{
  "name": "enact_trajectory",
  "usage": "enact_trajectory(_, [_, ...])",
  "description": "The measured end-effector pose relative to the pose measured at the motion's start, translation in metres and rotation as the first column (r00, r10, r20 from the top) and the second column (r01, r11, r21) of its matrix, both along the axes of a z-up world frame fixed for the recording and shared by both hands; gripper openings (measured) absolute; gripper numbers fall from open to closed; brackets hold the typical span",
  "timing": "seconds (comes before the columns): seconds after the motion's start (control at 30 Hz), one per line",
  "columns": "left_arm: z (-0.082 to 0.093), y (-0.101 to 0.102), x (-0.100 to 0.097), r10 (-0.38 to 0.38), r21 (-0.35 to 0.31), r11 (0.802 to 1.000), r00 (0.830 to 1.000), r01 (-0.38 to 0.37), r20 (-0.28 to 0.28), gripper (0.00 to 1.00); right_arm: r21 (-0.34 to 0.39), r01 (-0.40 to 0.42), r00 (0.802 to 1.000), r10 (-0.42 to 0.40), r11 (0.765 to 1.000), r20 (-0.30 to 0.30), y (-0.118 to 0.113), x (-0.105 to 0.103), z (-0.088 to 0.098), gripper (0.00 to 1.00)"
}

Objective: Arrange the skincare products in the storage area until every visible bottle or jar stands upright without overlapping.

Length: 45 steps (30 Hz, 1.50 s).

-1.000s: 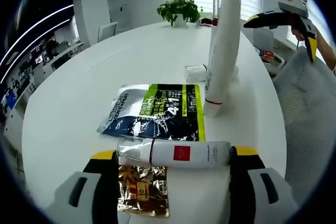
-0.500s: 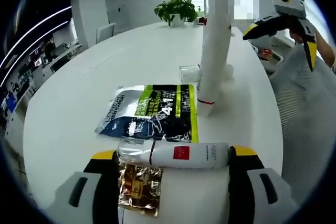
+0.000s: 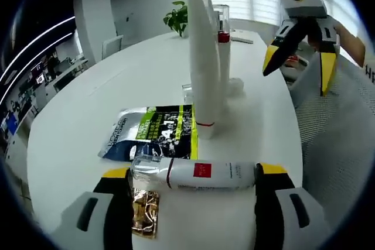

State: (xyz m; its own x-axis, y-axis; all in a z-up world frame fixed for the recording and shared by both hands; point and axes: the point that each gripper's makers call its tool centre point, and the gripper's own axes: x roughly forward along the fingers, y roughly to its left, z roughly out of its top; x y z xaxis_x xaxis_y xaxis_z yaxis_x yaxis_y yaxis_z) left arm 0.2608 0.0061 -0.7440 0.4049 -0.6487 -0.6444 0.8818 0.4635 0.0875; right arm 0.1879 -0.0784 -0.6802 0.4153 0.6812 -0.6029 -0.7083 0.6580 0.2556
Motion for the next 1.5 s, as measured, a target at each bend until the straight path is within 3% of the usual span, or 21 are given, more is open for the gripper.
enact_trajectory(0.2, [0.004, -0.008, -0.01, -0.037, 0.014, 0.999, 0.999, 0.037, 0.017, 0.85, 0.031, 0.029, 0.997, -0.026, 0.999, -0.072, 0.008, 0.0, -0.006, 0.4])
enact_trajectory(0.33, [0.01, -0.01, -0.015, -0.062, 0.021, 0.998, 0.997, 0.061, 0.038, 0.85, 0.004, 0.068, 0.994, -0.067, 0.998, -0.088, 0.005, 0.004, -0.011, 0.37])
enact_trajectory(0.43, [0.015, -0.013, -0.019, -0.079, 0.025, 0.997, 0.996, 0.078, 0.053, 0.85, 0.047, 0.069, 0.99, -0.062, 0.997, -0.126, 0.017, -0.001, -0.013, 0.34])
enact_trajectory(0.8, [0.034, -0.018, -0.029, -0.115, 0.007, 0.993, 0.986, 0.115, 0.123, 0.85, 0.106, 0.099, 0.983, -0.08, 0.989, -0.165, 0.033, 0.005, -0.02, 0.31])
enact_trajectory(0.97, [0.041, -0.022, -0.035, -0.13, 0.006, 0.991, 0.982, 0.131, 0.138, 0.85, 0.222, 0.148, 0.966, -0.093, 0.964, -0.239, 0.045, 0.003, -0.016, 0.32])
enact_trajectory(1.27, [0.053, -0.036, -0.053, -0.196, 0.013, 0.98, 0.962, 0.197, 0.189, 0.85, 0.288, 0.187, 0.945, -0.092, 0.939, -0.314, 0.053, 0.002, -0.023, 0.31])
enact_trajectory(1.5, [0.057, -0.04, -0.059, -0.206, 0.015, 0.978, 0.956, 0.208, 0.209, 0.85, 0.325, 0.196, 0.932, -0.073, 0.925, -0.354, 0.058, 0.001, -0.023, 0.3])
